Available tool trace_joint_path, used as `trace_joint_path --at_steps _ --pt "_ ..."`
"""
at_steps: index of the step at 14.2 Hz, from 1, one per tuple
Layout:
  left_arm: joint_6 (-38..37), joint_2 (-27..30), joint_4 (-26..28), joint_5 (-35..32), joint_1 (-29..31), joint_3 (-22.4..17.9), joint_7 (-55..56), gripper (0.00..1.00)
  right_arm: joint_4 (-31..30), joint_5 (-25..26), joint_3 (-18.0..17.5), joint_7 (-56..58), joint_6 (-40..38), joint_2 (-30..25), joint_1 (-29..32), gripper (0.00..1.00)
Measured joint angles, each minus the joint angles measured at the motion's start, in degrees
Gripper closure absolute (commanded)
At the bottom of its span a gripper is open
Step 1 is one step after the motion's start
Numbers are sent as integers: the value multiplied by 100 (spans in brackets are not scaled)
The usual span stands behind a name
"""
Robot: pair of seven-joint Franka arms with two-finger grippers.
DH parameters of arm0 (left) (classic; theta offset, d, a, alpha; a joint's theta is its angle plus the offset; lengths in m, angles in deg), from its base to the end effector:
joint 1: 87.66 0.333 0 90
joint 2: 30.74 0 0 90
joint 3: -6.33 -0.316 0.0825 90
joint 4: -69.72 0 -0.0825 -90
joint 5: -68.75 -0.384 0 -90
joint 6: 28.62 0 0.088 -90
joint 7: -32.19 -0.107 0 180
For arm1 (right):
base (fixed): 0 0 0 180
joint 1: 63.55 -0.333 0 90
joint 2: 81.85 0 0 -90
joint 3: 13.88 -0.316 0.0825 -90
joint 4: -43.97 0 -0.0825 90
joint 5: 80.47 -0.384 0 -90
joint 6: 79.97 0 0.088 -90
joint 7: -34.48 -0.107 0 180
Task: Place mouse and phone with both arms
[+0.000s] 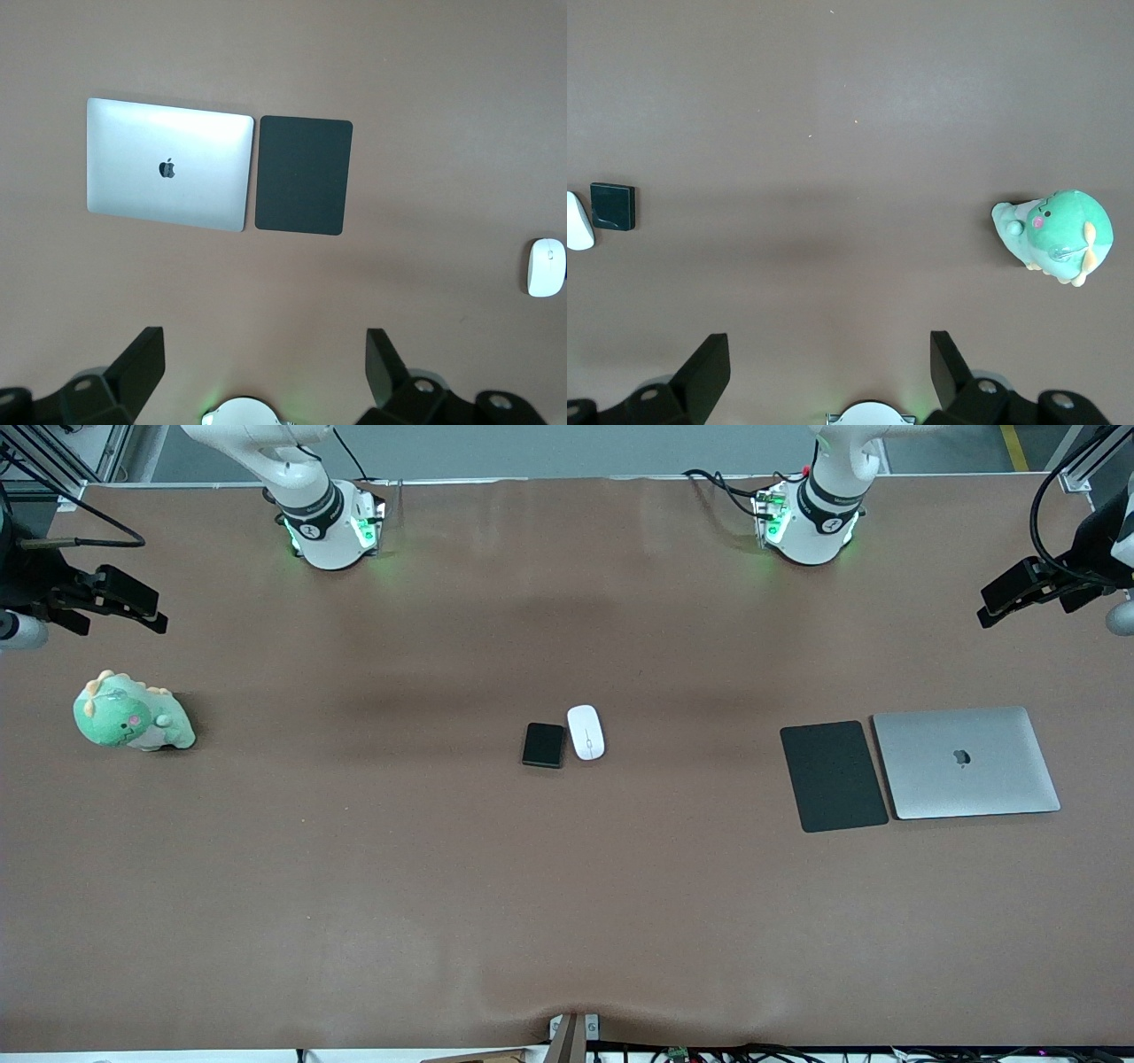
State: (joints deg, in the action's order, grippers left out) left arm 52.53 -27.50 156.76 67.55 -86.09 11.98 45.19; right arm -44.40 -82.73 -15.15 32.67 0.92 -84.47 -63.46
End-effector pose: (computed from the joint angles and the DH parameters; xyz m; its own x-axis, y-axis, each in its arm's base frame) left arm 0.5191 -0.0363 0.6656 0.9866 0.1586 -0.0393 0.1572 -0.9869 -0.0362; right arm 0.5232 0.0158 0.6492 0.9963 -0.0049 -0.0858 -0.0080 -0.9993 -0.0356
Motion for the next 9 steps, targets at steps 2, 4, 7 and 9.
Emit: trace_joint_path --at_steps 2,4,7,9 --pt "0 0 0 0 2 -2 0 0 0 0 -1 0 0 0 0 0" --pt "-3 0 0 0 4 -7 0 0 0 0 -1 0 0 0 0 0" --pt "-6 0 0 0 8 -32 0 0 0 0 -1 0 0 0 0 0" --pt "-6 0 -10 0 11 -61 0 0 0 0 -2 0 0 0 0 0"
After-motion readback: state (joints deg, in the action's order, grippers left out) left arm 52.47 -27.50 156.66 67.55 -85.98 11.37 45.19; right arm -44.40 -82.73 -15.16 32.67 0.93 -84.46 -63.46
